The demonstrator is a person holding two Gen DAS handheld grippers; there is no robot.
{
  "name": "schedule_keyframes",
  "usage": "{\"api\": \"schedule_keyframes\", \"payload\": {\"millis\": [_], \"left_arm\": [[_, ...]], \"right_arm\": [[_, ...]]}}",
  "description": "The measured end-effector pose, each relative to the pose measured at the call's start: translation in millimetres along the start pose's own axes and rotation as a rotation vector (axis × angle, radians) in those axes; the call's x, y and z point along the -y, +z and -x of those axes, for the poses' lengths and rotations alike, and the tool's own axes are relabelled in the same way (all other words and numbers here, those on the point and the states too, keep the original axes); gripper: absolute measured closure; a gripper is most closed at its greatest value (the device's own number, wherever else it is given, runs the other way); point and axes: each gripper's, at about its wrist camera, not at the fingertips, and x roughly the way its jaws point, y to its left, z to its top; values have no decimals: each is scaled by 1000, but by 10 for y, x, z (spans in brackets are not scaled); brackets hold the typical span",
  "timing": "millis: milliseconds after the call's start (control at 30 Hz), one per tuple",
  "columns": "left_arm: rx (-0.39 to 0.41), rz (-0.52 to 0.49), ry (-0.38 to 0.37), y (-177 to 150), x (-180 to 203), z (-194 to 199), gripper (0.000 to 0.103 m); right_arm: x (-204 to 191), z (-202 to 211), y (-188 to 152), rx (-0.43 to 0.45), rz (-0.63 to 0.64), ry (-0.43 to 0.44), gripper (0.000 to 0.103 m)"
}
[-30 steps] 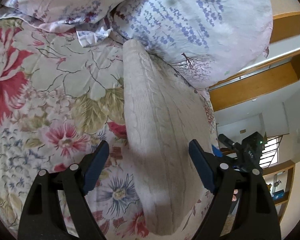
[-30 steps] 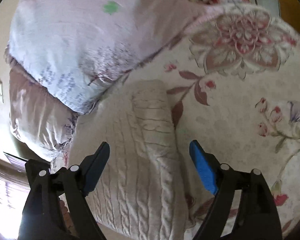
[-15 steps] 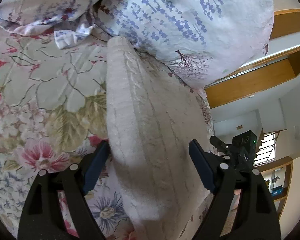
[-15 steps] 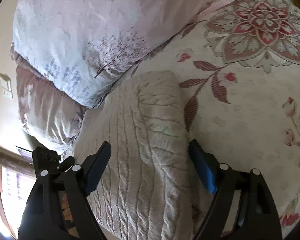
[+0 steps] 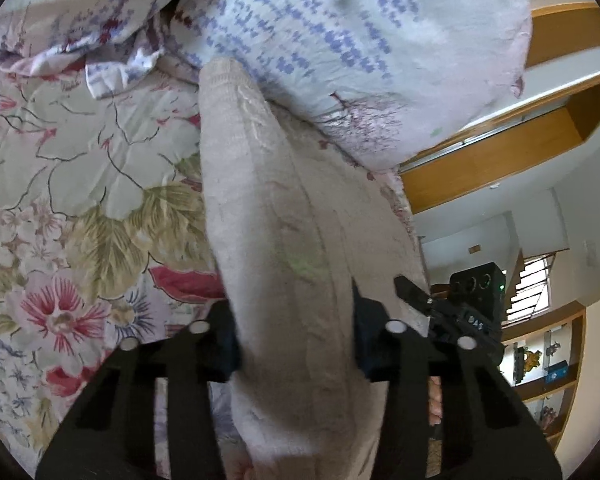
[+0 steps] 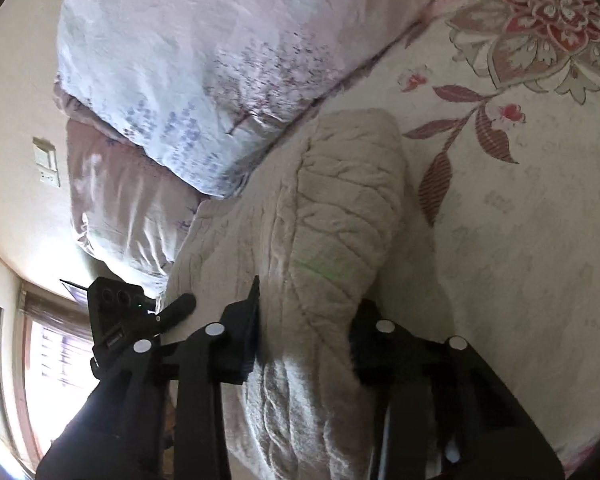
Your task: Fold small clothes
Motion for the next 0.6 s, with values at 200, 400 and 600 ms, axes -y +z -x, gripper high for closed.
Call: {"api": "schedule_keyframes", "payload": {"millis": [200, 400, 600], "left_arm": [[19, -102, -48, -45, 119, 487, 66], [102, -86, -1, -124, -282, 1300, 65], [105, 96, 148, -129, -1131, 1553, 55]], "right_arm": [[-485, 32, -278, 26, 73, 59, 75], [-1120, -443, -555, -6, 231, 98, 78], [-1391, -1280, -720, -159, 326, -86, 66]]}}
